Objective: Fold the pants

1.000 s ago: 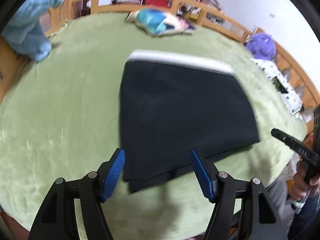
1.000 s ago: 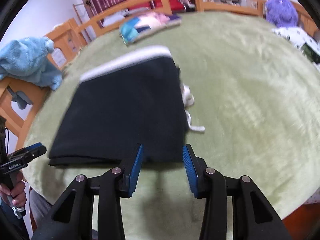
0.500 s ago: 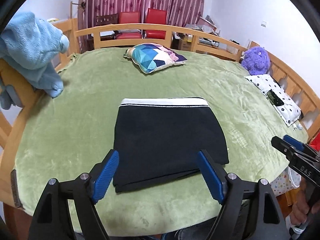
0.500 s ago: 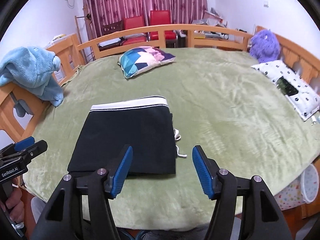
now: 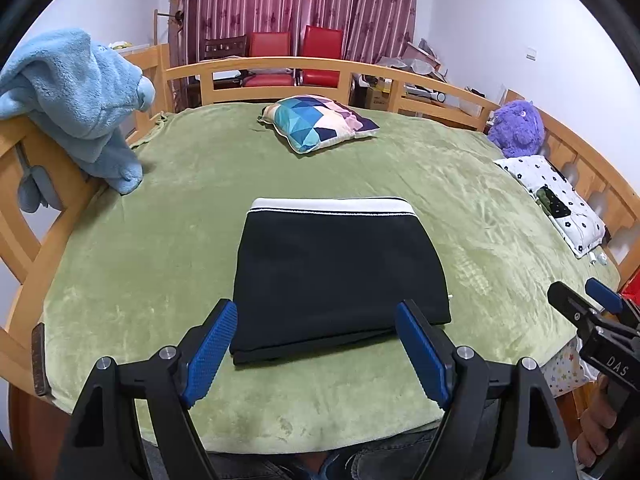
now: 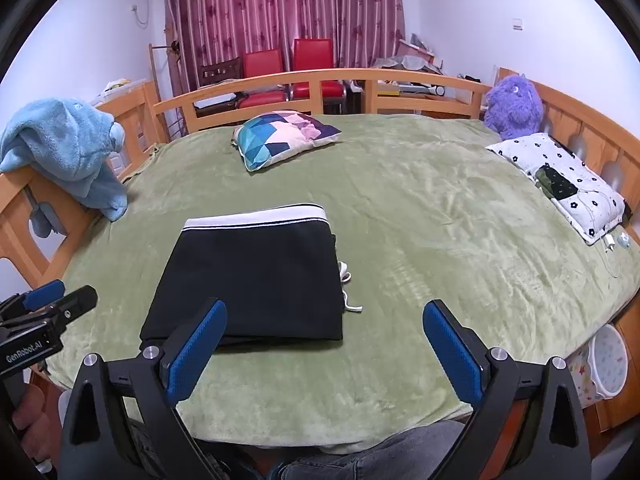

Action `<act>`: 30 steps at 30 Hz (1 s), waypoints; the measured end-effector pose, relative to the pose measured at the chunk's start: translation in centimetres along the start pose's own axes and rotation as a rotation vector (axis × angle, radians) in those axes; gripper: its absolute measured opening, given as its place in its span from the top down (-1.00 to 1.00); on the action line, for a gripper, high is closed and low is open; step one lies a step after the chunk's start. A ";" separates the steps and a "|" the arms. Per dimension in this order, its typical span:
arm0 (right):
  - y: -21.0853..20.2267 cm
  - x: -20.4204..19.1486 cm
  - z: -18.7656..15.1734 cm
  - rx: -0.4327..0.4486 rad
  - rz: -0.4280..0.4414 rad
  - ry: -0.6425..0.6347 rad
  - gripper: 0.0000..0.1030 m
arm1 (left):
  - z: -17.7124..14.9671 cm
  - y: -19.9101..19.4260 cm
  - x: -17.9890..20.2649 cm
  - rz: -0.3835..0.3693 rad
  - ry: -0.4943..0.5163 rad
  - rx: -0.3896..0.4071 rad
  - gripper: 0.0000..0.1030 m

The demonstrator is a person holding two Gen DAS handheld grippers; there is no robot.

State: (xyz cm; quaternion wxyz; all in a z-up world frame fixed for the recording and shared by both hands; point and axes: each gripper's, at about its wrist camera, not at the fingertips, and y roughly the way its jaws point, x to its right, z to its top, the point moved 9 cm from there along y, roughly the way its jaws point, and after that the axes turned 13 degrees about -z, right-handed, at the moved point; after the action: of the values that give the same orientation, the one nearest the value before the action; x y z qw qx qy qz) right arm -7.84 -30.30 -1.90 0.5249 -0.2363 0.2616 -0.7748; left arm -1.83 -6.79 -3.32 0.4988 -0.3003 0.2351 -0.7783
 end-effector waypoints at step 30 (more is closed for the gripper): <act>-0.9 0.5 0.6 0.006 -0.024 0.004 -0.89 | 0.4 -0.8 0.5 0.038 0.013 0.023 -0.58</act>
State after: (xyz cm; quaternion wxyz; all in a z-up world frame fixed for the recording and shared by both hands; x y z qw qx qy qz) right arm -8.27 -30.62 -0.85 0.5159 -0.2362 0.2573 -0.7822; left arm -2.25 -6.99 -2.41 0.5152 -0.2850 0.2348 -0.7734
